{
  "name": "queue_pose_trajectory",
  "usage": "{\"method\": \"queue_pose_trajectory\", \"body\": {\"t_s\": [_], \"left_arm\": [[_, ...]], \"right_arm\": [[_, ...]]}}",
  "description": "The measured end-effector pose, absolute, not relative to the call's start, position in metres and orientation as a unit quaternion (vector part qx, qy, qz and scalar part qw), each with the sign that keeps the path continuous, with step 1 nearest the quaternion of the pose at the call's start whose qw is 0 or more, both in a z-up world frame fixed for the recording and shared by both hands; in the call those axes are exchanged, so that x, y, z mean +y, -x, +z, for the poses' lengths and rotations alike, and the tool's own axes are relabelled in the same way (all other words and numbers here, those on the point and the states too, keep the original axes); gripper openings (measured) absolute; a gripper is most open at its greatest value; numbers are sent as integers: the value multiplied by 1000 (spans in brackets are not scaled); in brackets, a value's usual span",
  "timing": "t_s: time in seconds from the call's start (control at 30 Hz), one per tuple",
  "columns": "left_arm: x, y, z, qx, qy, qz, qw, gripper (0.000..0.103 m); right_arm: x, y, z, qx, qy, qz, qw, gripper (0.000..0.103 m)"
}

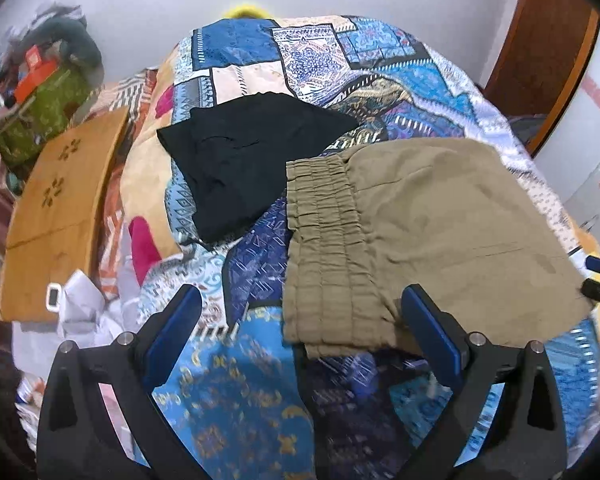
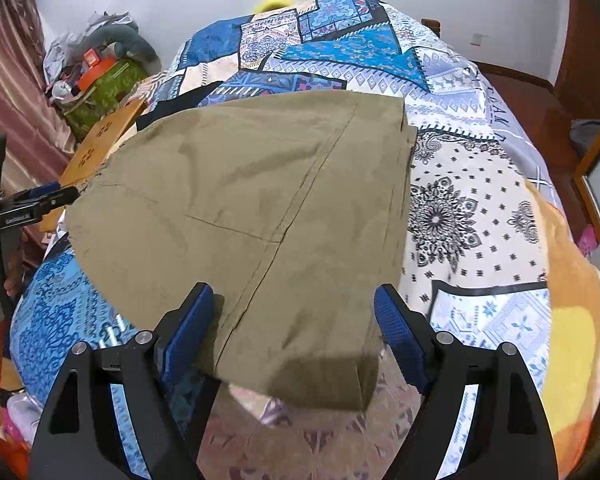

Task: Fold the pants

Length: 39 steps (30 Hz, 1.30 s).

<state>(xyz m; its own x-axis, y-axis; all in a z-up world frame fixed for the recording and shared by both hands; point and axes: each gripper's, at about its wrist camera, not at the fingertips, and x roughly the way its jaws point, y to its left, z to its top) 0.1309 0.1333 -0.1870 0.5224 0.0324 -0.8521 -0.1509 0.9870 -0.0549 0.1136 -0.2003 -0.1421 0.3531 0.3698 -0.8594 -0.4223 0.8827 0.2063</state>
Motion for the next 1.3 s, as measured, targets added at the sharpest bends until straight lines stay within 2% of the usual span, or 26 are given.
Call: {"method": "queue_pose_trajectory", "body": {"t_s": [0.2, 0.33, 0.57, 0.77, 1.0, 1.03, 1.1, 1.13, 1.17, 1.27, 1.3], "left_arm": [[132, -117, -175, 487, 125, 34, 864, 101], [121, -116, -183, 509, 162, -1, 846, 101], [103, -122, -207, 551, 216, -65, 803, 101], [101, -139, -221, 564, 251, -81, 782, 101], [127, -169, -234, 551, 352, -96, 751, 102], [130, -171, -234, 548, 355, -90, 752, 98], [131, -177, -232, 544, 337, -62, 766, 82], [130, -178, -230, 544, 320, -46, 774, 67], [127, -179, -227, 542, 303, -32, 783, 56], [124, -176, -216, 526, 262, -10, 809, 39], [123, -172, -211, 520, 247, -5, 818, 38]], "right_arm": [[-172, -105, -110, 456, 42, 281, 843, 80], [-146, -107, -112, 440, 48, 308, 842, 80], [-121, -115, -151, 487, 89, 316, 810, 80], [-131, -116, -156, 491, 62, 328, 805, 80], [-131, -115, -159, 495, 45, 338, 800, 81], [-131, -114, -159, 494, 44, 338, 800, 82], [-131, -114, -159, 493, 43, 339, 800, 82], [-132, -114, -159, 493, 42, 339, 800, 82], [-132, -115, -159, 493, 40, 339, 800, 82], [-134, -114, -159, 493, 36, 340, 800, 82], [-134, -114, -158, 493, 35, 340, 800, 82]]}}
